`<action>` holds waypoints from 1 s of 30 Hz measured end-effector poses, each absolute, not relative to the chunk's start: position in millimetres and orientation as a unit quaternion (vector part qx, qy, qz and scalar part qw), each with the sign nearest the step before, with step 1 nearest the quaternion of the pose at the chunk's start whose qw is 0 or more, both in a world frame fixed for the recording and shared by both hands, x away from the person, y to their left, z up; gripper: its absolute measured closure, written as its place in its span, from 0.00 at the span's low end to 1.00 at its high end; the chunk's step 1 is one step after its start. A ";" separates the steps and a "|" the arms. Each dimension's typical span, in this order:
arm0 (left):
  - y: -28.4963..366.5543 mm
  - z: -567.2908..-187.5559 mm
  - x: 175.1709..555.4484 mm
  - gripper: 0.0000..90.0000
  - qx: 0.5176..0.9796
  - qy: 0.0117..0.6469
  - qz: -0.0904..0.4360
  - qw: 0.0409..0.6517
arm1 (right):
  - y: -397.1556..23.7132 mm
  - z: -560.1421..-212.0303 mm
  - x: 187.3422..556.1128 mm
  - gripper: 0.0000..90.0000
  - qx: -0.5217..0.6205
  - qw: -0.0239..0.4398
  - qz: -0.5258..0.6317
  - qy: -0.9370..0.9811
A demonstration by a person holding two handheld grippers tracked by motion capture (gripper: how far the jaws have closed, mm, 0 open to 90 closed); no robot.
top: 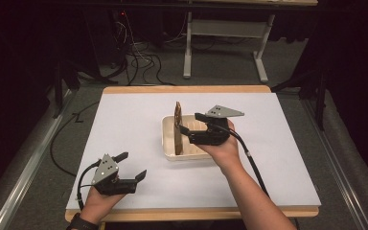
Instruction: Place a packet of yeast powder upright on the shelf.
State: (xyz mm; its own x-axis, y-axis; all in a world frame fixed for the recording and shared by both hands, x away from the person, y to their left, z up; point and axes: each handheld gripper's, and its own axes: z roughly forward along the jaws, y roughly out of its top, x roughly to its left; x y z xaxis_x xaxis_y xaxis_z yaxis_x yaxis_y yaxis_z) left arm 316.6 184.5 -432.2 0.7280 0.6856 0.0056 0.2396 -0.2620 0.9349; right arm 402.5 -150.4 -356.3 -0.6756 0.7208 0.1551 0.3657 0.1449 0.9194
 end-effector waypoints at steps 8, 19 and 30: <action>184.7 -432.3 317.1 0.13 0.766 0.304 0.212 0.526 | -188.4 -360.5 381.9 0.24 0.377 0.181 0.530 0.738; 185.6 -433.0 318.1 0.13 0.764 0.309 0.215 0.524 | -272.2 -381.1 343.9 0.24 0.441 0.221 0.495 0.715; 179.8 -437.0 320.5 0.13 0.775 0.304 0.211 0.512 | -354.3 -431.7 307.2 0.24 0.529 0.246 0.451 0.675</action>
State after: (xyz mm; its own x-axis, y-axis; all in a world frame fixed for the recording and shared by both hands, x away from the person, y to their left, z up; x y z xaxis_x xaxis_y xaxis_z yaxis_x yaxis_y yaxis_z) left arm 320.5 179.8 -437.0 0.7265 0.6870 0.0152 0.2550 -0.2900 0.9224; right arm 307.2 -354.3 -431.7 -0.3180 0.9369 0.1452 0.4922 0.0322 0.8699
